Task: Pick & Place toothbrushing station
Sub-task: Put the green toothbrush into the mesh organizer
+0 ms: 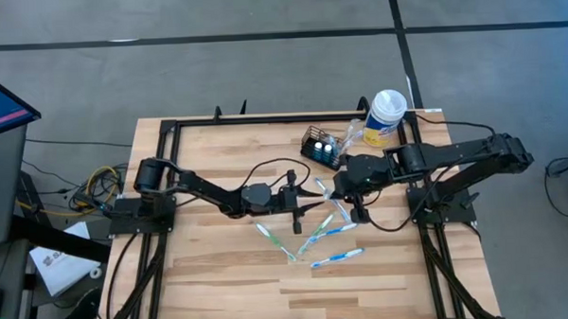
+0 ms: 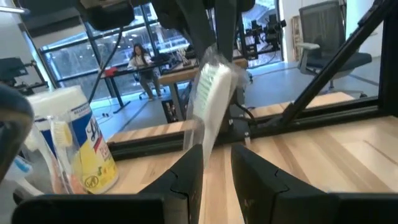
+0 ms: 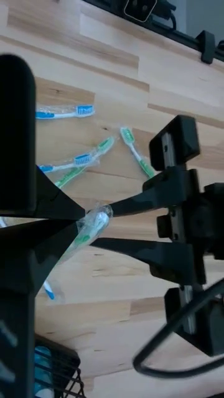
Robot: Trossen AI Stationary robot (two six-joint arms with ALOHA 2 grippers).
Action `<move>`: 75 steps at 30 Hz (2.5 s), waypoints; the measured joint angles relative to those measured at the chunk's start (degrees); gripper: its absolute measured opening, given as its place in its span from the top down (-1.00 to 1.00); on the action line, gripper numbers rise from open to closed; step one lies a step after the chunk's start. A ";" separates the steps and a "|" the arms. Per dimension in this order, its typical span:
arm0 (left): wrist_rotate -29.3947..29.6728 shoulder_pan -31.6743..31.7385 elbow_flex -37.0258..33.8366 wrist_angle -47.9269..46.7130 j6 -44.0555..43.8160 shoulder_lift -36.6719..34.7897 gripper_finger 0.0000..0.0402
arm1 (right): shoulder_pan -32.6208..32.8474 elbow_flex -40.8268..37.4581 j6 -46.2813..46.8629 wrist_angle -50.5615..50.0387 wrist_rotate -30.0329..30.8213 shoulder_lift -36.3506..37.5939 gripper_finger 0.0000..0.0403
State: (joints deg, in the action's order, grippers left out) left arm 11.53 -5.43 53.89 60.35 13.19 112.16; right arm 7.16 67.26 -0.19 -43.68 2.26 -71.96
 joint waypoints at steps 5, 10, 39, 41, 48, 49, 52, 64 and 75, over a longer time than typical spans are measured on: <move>-0.35 0.42 0.13 0.11 -0.08 0.00 0.53 | 0.00 0.00 -0.16 1.22 -0.99 0.00 1.00; -0.35 0.44 0.13 0.13 -0.09 0.00 0.37 | 0.00 0.00 -0.45 2.81 -0.99 -0.02 1.00; -0.73 0.44 0.17 3.70 -0.58 0.00 0.95 | -0.13 -0.04 -1.45 4.28 -0.99 -0.50 1.00; 0.88 0.39 0.17 3.68 -0.75 0.00 0.95 | -0.13 -0.04 -1.32 4.28 -0.95 -0.50 1.00; 2.64 0.65 -0.89 3.58 -1.91 0.00 0.97 | -1.05 -0.04 1.62 3.71 -0.86 -0.46 0.94; 2.69 0.84 -1.10 3.31 -1.90 0.00 0.97 | -1.42 -0.04 1.68 3.21 -0.88 -0.42 0.91; 3.23 1.25 -1.43 3.28 -1.94 -0.06 0.97 | -2.92 -0.04 1.70 1.07 -0.94 -0.41 0.78; 3.77 5.22 -4.22 -1.57 -2.20 -7.99 0.97 | -1.82 -0.83 5.18 0.28 -0.77 -0.03 0.50; -0.07 13.09 -4.12 -11.09 -5.14 -16.48 0.97 | 4.14 -9.57 4.28 13.20 -0.51 -0.13 0.49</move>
State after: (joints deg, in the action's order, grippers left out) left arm 11.46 7.66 49.77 49.27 8.05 95.68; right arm 11.30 57.70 4.10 -30.48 1.76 -72.10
